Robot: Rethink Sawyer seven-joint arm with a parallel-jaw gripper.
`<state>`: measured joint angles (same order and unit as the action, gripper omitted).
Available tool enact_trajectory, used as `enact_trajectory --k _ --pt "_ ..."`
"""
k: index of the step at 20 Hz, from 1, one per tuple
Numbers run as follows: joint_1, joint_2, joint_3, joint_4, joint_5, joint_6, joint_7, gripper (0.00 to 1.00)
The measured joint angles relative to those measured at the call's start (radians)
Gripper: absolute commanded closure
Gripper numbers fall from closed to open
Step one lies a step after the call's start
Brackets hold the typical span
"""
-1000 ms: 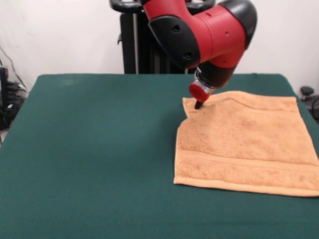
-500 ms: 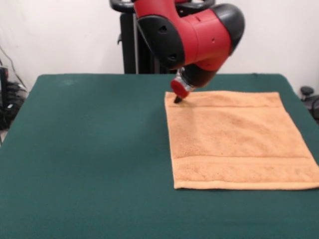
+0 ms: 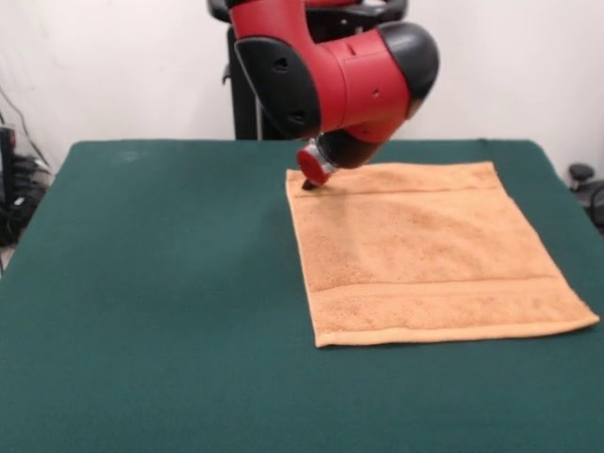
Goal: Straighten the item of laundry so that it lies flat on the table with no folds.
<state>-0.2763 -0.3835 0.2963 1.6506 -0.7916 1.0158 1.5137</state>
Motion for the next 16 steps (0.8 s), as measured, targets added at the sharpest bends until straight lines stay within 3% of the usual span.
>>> enact_trajectory --k 7,16 --pt "-0.044 -0.031 0.027 0.042 -0.002 -0.070 0.000 1.00" --pt "-0.257 -0.230 0.173 0.202 0.034 -0.351 0.000 1.00"
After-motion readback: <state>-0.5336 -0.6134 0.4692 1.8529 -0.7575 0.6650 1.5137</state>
